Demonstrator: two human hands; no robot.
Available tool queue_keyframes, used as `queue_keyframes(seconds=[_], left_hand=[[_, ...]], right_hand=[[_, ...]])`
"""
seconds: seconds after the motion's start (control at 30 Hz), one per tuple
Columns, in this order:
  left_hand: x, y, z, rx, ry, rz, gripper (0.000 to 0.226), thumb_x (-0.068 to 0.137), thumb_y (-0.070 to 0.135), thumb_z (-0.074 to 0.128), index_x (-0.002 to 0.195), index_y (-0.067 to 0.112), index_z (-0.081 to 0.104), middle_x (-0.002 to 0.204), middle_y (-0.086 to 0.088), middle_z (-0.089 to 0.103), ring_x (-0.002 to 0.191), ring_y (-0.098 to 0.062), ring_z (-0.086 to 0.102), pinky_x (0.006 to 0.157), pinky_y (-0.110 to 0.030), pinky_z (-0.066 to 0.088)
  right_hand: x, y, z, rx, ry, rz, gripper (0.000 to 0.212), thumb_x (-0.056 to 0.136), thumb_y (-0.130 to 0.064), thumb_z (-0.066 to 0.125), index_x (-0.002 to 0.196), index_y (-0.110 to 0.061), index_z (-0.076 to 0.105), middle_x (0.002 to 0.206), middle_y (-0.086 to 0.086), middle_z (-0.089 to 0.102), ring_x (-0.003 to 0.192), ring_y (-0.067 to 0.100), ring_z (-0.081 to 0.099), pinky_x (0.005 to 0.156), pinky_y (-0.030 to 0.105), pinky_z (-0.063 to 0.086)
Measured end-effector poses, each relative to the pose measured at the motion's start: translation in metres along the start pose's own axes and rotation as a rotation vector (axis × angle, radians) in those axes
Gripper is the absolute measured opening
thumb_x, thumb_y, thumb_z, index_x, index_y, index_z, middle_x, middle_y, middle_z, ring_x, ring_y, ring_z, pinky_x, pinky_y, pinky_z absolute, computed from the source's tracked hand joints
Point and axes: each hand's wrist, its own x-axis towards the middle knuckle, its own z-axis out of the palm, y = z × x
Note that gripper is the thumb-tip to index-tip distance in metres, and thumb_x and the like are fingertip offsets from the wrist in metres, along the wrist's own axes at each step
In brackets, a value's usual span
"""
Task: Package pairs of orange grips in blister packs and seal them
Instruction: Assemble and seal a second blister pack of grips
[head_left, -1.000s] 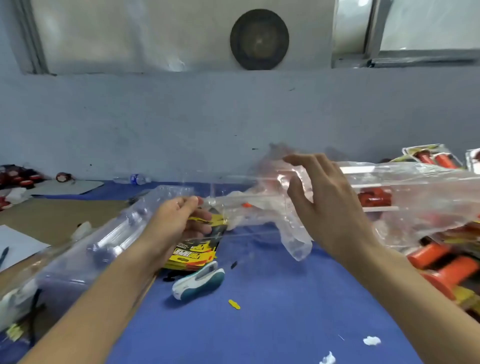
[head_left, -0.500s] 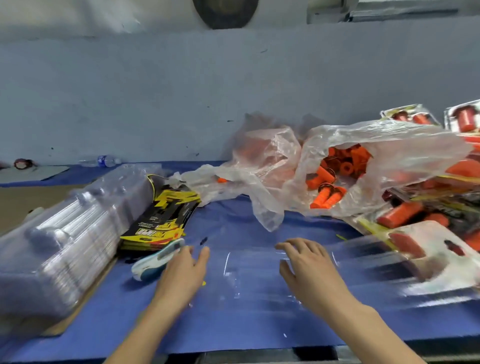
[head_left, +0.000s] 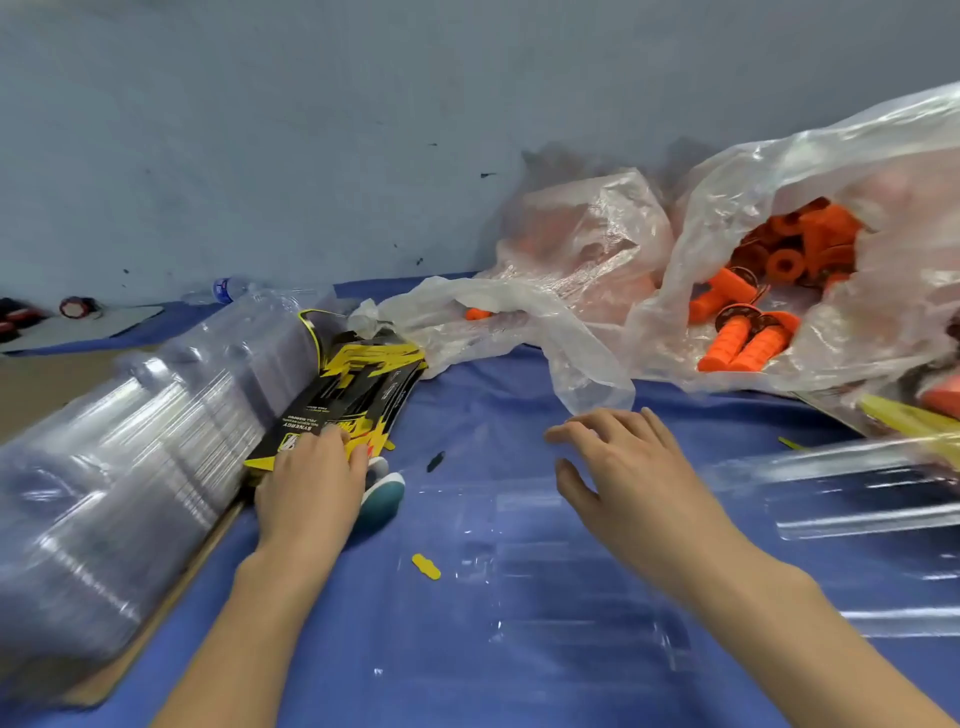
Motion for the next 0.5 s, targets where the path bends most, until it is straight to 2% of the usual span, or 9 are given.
queue_keyframes(seconds=[0.13, 0.27, 0.4, 0.43, 0.5], left_hand=[[0.003, -0.001, -0.001, -0.011, 0.125, 0.015, 0.032, 0.103, 0.028, 0.037, 0.092, 0.011, 0.062, 0.094, -0.013, 0.068, 0.089, -0.037, 0.061, 0.066, -0.039, 0.043], [0.012, -0.012, -0.015, -0.206, 0.325, 0.002, 0.035, 0.105, 0.026, 0.035, 0.095, 0.004, 0.060, 0.083, -0.023, 0.064, 0.075, -0.041, 0.058, 0.062, -0.045, 0.047], [0.020, -0.026, -0.049, -0.383, 0.643, 0.093, 0.033, 0.106, 0.040, 0.035, 0.099, 0.014, 0.055, 0.079, -0.012, 0.058, 0.067, -0.032, 0.048, 0.057, -0.037, 0.033], [0.020, -0.028, -0.060, -0.432, 0.709, 0.146, 0.031, 0.106, 0.044, 0.035, 0.100, 0.020, 0.054, 0.080, -0.006, 0.060, 0.068, -0.031, 0.050, 0.058, -0.035, 0.032], [0.018, -0.028, -0.078, -0.541, 0.802, 0.275, 0.023, 0.105, 0.050, 0.037, 0.103, 0.035, 0.054, 0.079, 0.014, 0.058, 0.068, -0.019, 0.053, 0.057, -0.035, 0.035]], right_hand=[[0.006, 0.001, 0.001, -0.004, 0.005, -0.004, 0.039, 0.102, -0.038, 0.031, 0.139, -0.038, 0.041, 0.139, -0.017, 0.042, 0.135, 0.011, 0.028, 0.119, 0.034, 0.007], [0.009, 0.000, -0.002, 0.012, 0.061, -0.026, 0.039, 0.101, -0.038, 0.035, 0.140, -0.036, 0.042, 0.138, -0.015, 0.044, 0.132, 0.011, 0.028, 0.116, 0.029, 0.013], [0.012, -0.005, -0.014, 0.174, 0.214, -0.041, 0.043, 0.097, -0.033, 0.046, 0.140, -0.030, 0.045, 0.133, -0.011, 0.050, 0.123, 0.015, 0.038, 0.103, 0.023, 0.026], [0.013, -0.005, -0.018, 0.239, 0.258, -0.042, 0.044, 0.097, -0.034, 0.047, 0.141, -0.029, 0.043, 0.133, -0.011, 0.050, 0.122, 0.013, 0.040, 0.099, 0.020, 0.028], [0.013, -0.004, -0.024, 0.420, 0.320, -0.025, 0.050, 0.095, -0.040, 0.049, 0.144, -0.031, 0.039, 0.135, -0.016, 0.047, 0.124, 0.004, 0.040, 0.095, 0.009, 0.026]])
